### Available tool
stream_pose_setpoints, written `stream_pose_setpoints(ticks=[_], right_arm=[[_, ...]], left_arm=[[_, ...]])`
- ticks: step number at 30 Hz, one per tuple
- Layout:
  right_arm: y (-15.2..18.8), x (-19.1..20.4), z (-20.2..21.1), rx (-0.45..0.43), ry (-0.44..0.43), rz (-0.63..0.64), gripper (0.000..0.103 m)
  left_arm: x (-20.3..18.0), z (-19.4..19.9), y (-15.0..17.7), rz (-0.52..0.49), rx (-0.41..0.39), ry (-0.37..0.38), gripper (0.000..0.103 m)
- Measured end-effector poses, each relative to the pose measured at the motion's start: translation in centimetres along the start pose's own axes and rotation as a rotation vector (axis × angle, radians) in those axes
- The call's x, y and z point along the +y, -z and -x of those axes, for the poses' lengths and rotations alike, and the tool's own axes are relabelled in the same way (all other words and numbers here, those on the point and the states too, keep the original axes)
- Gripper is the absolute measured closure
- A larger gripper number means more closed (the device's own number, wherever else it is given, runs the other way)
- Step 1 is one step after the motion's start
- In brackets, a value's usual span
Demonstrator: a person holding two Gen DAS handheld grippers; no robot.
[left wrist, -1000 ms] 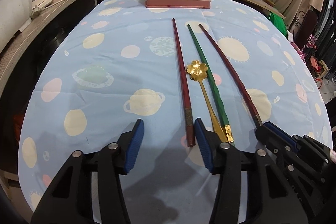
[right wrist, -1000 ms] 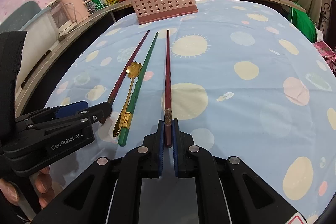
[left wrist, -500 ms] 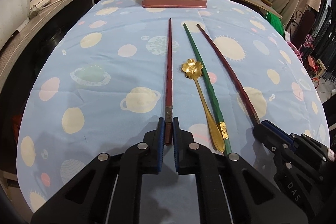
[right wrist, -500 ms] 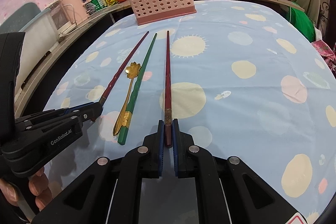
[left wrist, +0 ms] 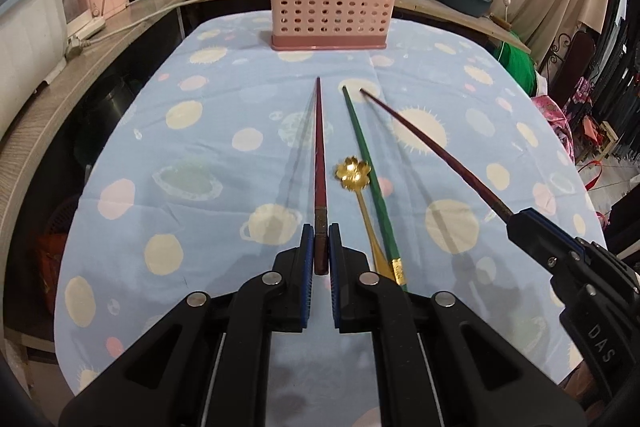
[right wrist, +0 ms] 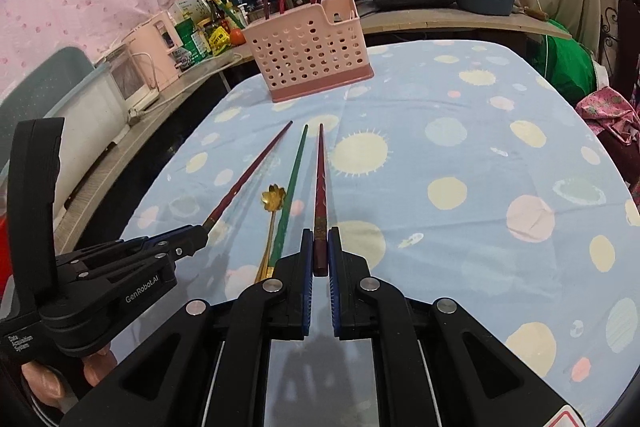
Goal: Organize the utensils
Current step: 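Carry both dark red chopsticks up and lower them into the pink basket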
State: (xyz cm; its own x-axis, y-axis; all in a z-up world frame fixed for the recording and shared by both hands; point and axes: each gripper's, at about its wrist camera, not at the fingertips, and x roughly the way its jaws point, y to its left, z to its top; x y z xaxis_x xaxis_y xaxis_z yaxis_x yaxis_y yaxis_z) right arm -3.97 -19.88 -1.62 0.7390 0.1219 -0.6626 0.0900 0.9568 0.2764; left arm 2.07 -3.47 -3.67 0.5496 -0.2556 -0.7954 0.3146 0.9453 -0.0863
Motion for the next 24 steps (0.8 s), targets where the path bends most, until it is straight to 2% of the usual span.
stream_pose_setpoints(ticks=[8,24], right_arm=[[-3.6,0.0,2.4,-0.088,-0.02,-0.014,0.096],[-12.6,-0.4,5.0,-0.253,-0.02,-0.033,0.096]], left_arm=[[0.4,2.6,-3.1,0.02,-0.058,0.017,0.096],[3.3,7.2,-13.1,0.1,-0.232,0.025,0.096]])
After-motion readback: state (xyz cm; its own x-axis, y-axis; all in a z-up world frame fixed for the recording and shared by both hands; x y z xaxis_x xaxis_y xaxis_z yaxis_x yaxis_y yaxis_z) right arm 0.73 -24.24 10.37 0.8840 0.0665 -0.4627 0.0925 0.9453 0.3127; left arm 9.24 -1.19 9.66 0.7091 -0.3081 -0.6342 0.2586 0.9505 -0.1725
